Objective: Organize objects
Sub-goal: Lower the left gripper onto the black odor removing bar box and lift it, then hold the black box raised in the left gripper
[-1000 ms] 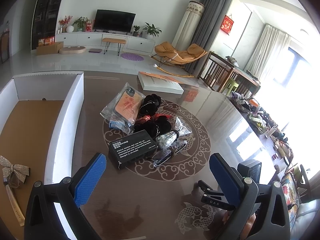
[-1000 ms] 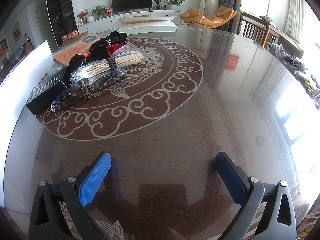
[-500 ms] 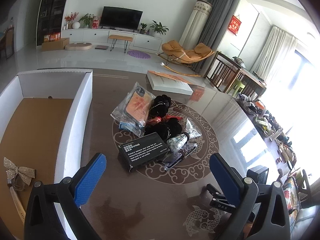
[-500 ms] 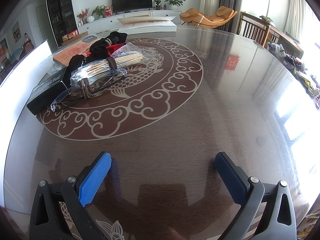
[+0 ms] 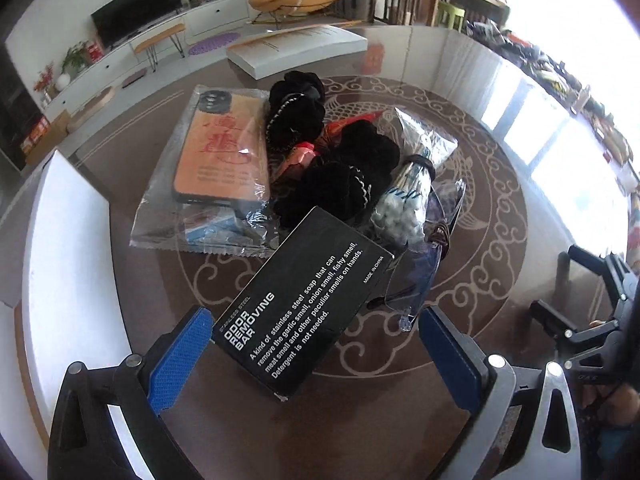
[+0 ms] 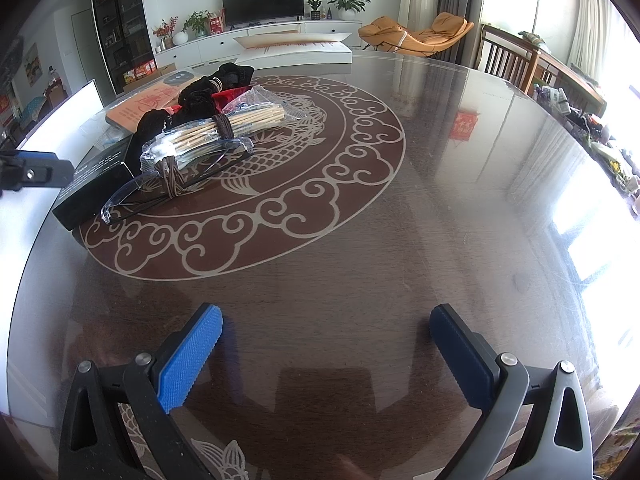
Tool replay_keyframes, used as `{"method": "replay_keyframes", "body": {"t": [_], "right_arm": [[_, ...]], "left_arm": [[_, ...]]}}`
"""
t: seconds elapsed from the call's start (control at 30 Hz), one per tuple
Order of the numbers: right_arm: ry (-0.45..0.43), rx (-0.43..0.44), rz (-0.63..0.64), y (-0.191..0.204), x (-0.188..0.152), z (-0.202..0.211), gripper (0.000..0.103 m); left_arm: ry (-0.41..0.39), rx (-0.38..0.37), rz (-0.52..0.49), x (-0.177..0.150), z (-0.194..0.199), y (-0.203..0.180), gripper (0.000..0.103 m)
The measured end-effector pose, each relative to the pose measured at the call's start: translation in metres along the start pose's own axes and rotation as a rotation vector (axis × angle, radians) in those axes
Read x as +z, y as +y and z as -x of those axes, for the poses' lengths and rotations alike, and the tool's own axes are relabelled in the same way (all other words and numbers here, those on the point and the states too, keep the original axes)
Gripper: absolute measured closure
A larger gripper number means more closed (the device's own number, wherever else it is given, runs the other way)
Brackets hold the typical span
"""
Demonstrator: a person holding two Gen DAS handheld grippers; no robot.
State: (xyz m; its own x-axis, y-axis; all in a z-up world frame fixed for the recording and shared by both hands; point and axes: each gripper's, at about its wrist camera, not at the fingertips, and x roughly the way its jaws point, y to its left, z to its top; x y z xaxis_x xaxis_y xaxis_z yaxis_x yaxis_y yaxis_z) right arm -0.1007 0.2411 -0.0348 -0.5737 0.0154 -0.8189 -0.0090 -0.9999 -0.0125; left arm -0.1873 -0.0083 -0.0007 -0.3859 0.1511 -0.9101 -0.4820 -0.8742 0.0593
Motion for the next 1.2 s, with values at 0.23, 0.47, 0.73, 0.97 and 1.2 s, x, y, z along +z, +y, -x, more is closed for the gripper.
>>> {"method": "replay_keyframes", "body": {"t": [0.23,0.47,0.73,0.97,1.2], "right_arm": [[0.000,0.000,0.000,0.000,0.000,0.000,0.000],[0.000,0.000,0.000,0.000,0.000,0.000,0.000],[0.000,0.000,0.000,0.000,0.000,0.000,0.000],[0.000,0.000,0.000,0.000,0.000,0.000,0.000],[0.000,0.001,0.000,0.000,0.000,0.000,0.000]], "left_arm": [[0.059,-0.005,-0.079,0.017,-0.039,-0.005,0.000],[0.005,-0.032,0.101,0.003,-0.024,0.000,0.045],[-0.060,0.063,0.420,-0.096,0.018,-0.010,0.045],[-0.094,0.047,0.496,-0.121,0.024,-0.001,0.020],[-0.111,0.130,0.410,-0.116,0.010,-0.006,0.003]]}}
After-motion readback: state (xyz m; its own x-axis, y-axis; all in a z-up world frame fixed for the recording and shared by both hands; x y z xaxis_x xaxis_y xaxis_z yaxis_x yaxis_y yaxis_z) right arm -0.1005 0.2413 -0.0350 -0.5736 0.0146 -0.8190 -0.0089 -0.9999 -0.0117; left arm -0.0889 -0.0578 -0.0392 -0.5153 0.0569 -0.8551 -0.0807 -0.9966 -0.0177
